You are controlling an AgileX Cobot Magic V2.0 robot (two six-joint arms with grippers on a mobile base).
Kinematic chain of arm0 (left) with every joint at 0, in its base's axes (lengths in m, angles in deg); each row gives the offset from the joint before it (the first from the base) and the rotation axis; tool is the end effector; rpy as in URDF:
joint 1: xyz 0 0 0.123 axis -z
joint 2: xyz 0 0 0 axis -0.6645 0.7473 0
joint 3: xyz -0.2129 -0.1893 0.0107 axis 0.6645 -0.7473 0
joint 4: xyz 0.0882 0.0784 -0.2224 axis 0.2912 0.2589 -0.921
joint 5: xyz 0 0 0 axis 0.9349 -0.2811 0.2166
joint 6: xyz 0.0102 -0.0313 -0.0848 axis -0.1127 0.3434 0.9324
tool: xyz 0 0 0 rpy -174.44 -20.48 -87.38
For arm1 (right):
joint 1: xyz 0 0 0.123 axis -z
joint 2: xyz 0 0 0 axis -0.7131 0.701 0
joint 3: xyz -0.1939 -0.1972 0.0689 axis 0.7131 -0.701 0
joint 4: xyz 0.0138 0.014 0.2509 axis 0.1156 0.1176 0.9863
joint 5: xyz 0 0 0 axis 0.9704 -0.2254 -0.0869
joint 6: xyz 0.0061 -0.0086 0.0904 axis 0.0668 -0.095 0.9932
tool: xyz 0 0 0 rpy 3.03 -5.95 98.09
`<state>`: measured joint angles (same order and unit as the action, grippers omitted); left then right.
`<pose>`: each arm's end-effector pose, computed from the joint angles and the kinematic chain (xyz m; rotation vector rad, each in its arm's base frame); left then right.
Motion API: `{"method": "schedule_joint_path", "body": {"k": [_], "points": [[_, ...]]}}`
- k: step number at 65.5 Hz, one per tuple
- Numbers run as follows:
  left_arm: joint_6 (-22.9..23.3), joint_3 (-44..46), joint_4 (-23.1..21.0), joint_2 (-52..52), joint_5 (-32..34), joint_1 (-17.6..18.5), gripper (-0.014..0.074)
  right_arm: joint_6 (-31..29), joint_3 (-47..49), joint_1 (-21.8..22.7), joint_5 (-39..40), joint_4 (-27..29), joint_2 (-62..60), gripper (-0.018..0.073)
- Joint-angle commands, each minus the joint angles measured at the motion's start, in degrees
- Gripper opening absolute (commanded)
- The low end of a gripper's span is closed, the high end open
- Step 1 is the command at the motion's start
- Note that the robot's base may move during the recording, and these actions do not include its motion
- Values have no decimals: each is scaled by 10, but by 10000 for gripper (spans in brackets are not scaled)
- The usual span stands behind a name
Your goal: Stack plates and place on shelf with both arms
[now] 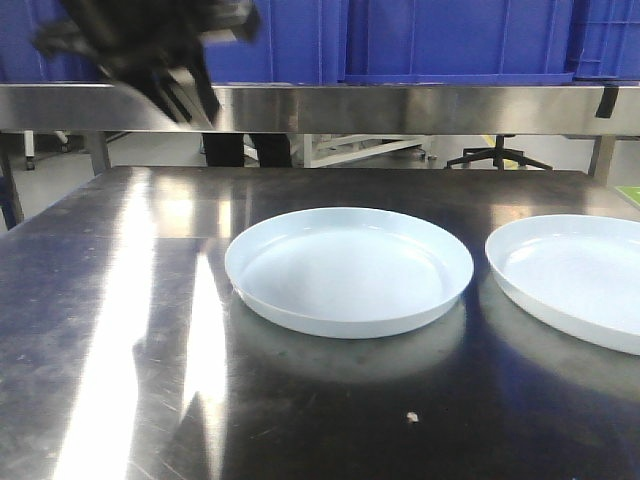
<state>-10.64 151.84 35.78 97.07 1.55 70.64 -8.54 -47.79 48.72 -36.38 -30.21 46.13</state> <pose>0.3131 -0.1714 0.3056 0.3901 2.3859 -0.2918 0.1792 -0.0091 0.2782 0.3351 2.1982 0.1197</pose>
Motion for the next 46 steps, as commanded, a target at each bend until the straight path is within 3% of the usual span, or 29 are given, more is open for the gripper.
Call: {"method": "schedule_joint_path", "body": {"k": [1,9,23,30,36,46], "points": [[5,19,6,-75,17,-35,85,-5,20,2,35,-7,-3,495],[5,4,25,-136,15,-88,85,-5,20,2,35,-7,-3,495],[5,-57,29,-249,20,-241,85,-5,20,2,36,-7,-3,495],[4,-105,29,-287,30,-286,85,-5,20,2,36,-7,-3,495],[4,-164,29,-318,56,-288,85,-5,20,2,36,-7,-3,495],[-16,-250,29,-350,79,-260,85,-5,20,2,36,-7,-3,495]]}}
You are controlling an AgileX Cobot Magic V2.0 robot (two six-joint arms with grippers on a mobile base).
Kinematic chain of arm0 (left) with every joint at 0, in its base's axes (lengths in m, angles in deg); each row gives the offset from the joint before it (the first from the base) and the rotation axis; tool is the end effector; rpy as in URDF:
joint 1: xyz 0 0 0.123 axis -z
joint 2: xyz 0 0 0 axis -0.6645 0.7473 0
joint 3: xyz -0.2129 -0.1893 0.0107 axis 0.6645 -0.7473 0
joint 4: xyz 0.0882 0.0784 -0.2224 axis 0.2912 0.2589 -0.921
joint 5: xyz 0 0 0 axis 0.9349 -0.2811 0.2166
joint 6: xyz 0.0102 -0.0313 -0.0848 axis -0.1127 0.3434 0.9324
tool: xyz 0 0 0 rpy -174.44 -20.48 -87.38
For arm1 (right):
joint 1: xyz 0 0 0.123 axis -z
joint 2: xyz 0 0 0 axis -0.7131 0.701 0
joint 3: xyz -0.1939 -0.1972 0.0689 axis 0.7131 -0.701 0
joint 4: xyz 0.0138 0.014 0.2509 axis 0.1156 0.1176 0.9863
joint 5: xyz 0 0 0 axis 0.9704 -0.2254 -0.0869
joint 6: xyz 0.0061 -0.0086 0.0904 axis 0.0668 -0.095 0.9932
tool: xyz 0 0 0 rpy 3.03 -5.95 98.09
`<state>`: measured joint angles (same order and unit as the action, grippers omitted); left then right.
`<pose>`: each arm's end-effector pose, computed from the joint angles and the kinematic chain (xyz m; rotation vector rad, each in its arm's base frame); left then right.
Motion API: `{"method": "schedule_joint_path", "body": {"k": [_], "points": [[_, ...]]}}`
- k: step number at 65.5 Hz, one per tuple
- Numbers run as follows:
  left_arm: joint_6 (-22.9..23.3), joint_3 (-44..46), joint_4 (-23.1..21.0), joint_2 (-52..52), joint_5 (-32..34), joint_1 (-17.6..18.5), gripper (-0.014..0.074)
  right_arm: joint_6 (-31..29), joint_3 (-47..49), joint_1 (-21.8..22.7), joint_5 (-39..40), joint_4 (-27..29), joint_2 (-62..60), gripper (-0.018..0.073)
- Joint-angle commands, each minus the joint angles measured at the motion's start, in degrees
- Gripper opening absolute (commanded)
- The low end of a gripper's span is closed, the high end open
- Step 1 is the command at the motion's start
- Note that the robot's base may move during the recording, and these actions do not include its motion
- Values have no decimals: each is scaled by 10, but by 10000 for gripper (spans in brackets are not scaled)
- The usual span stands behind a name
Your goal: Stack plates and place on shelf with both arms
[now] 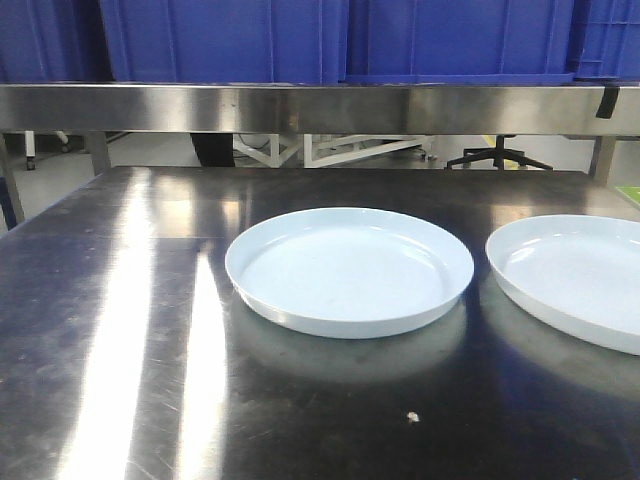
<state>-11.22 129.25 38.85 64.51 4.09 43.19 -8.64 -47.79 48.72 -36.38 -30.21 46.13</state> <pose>0.2132 -0.0014 0.3447 -0.1260 2.1731 -0.0307 0.1792 -0.0091 0.2782 0.3332 2.1984 0.1188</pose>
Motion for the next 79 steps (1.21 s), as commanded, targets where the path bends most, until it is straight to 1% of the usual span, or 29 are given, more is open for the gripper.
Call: {"method": "schedule_joint_path", "body": {"k": [1,4,20,30,38,58,79], "points": [[-11,-31,-2,-27,54,17,85,-4,20,2,36,-7,-3,495],[-18,-56,-2,-35,56,26,85,-4,20,2,36,-7,-3,495],[-19,-161,-2,-89,63,52,85,-4,20,2,35,-7,-3,495],[-21,-194,-7,-133,27,80,85,-4,20,2,35,-7,-3,495],[-21,-214,-7,-164,19,95,85,-4,20,2,35,-7,-3,495],[-21,-262,-4,-185,21,96,85,-4,20,2,35,-7,-3,495],[-21,-261,-7,-185,16,96,85,-4,20,2,35,-7,-3,495]]}}
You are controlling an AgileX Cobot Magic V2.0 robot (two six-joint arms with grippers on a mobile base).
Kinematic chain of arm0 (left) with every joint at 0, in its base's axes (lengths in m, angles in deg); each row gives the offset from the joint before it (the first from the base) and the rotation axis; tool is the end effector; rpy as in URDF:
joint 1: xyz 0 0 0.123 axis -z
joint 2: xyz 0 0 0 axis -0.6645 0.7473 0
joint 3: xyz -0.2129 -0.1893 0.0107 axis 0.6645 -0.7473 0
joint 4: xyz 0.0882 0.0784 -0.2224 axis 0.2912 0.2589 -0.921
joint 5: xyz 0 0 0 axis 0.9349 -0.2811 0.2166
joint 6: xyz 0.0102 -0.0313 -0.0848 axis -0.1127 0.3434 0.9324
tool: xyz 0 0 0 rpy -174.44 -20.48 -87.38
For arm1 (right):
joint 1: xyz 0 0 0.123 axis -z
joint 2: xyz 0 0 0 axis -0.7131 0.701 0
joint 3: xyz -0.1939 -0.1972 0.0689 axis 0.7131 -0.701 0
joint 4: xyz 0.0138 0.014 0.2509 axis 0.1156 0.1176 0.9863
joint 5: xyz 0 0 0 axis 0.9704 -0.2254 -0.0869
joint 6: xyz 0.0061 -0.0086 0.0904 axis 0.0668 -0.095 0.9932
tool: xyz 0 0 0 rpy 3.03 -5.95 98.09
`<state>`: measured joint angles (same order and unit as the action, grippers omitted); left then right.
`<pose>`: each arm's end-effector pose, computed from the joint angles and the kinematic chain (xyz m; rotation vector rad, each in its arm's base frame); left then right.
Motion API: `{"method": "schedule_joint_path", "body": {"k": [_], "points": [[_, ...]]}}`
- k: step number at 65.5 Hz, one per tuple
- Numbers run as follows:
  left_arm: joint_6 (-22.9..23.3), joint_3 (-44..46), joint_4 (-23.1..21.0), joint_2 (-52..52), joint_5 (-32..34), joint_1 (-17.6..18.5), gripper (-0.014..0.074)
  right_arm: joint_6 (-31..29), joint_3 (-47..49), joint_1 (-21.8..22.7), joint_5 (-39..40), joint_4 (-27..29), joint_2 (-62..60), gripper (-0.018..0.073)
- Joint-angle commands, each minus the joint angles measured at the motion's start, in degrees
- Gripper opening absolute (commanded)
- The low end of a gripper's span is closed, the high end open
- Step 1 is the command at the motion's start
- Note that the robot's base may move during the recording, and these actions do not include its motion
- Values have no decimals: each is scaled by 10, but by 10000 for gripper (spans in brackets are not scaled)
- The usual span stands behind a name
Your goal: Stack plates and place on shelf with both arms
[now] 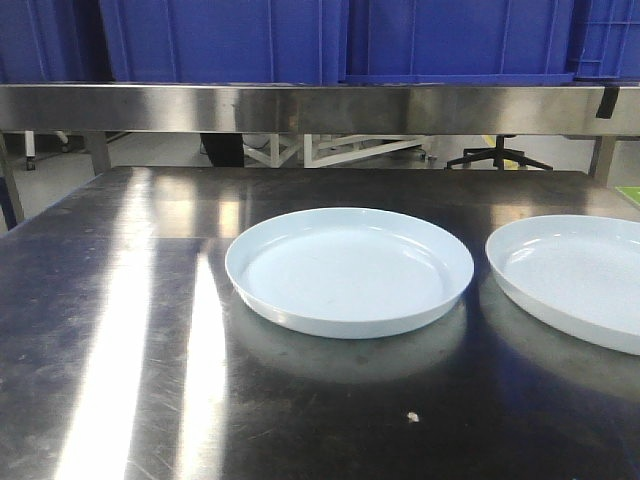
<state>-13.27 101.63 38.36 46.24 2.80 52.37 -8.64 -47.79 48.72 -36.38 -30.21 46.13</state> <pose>0.1231 -0.0192 0.2422 0.0929 2.3621 -0.0818 0.1792 -0.0091 0.2782 0.3332 2.1984 0.1188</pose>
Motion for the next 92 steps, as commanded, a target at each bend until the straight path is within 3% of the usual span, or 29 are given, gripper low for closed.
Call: {"method": "schedule_joint_path", "body": {"k": [1,12,17,20,28,32,44,60,92], "points": [[0,15,-2,-2,29,4,85,-4,20,2,35,-7,-3,495],[0,15,-2,-2,36,4,85,-4,20,2,35,-7,-3,490],[0,15,-2,-2,36,4,85,-4,20,2,35,-7,-3,438],[0,15,-2,-2,36,4,85,-4,20,2,35,-7,-3,367],[0,15,-2,-2,36,4,85,-4,20,2,28,-7,-3,31],[0,15,-2,-2,36,4,85,-4,20,2,29,-7,-3,74],[0,15,-2,-2,36,4,85,-4,20,2,16,-7,-3,85],[0,15,-2,-2,36,4,85,-4,20,2,1,-6,-3,497],[0,15,-2,-2,36,4,84,-4,21,2,-11,-7,18,496]]}}
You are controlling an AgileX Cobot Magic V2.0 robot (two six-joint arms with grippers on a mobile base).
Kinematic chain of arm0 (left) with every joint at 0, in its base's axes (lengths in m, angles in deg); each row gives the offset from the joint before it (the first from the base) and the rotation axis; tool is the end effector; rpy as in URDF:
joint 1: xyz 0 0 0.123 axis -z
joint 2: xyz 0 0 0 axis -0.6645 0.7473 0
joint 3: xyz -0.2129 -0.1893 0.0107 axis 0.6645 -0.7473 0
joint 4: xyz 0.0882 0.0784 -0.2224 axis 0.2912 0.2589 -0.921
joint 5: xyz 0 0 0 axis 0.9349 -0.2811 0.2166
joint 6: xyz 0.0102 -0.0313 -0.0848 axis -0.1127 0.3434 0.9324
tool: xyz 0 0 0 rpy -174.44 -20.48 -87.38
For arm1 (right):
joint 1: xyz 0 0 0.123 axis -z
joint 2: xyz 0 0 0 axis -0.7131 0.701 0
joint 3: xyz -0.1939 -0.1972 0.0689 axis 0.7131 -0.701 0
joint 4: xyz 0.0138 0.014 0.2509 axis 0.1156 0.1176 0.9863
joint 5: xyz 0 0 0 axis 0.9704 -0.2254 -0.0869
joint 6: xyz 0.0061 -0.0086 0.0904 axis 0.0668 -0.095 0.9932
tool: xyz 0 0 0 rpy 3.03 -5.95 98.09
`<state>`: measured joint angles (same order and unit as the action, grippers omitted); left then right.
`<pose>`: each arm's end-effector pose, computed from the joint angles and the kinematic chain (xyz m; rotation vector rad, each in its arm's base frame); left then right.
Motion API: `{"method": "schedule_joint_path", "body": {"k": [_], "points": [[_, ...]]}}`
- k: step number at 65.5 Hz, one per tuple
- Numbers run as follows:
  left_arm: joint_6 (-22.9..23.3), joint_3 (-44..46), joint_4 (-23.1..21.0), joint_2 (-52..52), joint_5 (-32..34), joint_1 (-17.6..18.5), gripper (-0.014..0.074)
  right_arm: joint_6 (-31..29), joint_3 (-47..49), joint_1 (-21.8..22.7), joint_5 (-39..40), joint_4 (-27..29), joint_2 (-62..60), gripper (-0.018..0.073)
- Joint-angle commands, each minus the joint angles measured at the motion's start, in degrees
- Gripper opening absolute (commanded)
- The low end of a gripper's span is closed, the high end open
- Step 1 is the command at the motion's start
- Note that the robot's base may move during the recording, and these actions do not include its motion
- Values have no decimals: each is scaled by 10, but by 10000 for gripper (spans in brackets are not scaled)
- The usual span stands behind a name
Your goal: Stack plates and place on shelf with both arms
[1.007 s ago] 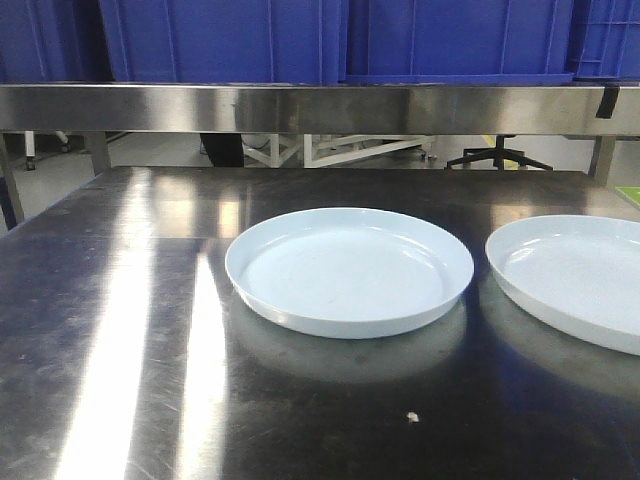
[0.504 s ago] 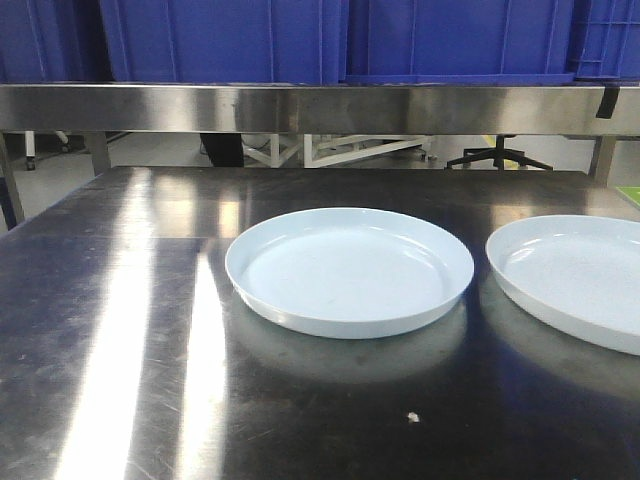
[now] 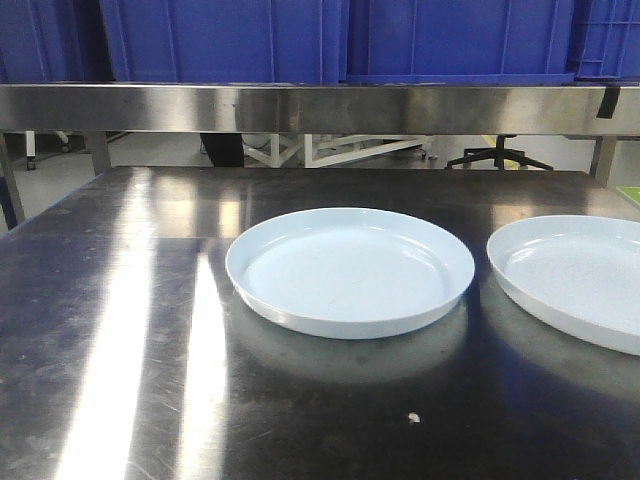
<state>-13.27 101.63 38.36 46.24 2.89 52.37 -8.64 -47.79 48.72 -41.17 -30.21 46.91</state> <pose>0.1232 -0.0192 0.2423 0.0929 2.3605 -0.0822 0.1763 -0.0087 0.2700 0.3463 2.2948 0.1126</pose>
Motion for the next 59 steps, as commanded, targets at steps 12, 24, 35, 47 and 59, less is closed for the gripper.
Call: {"method": "schedule_joint_path", "body": {"k": [12,24,35,47,59], "points": [[0,15,-2,-2,35,4,82,-4,23,2,69,-7,84,496],[0,15,-2,-2,35,4,82,-4,29,19,103,-8,156,496],[0,15,-2,-2,35,4,83,-4,49,42,96,-8,199,496],[0,15,-2,-2,35,4,82,-4,58,49,103,-8,220,496],[0,15,-2,-2,35,4,82,-4,58,49,108,-8,238,377]]}}
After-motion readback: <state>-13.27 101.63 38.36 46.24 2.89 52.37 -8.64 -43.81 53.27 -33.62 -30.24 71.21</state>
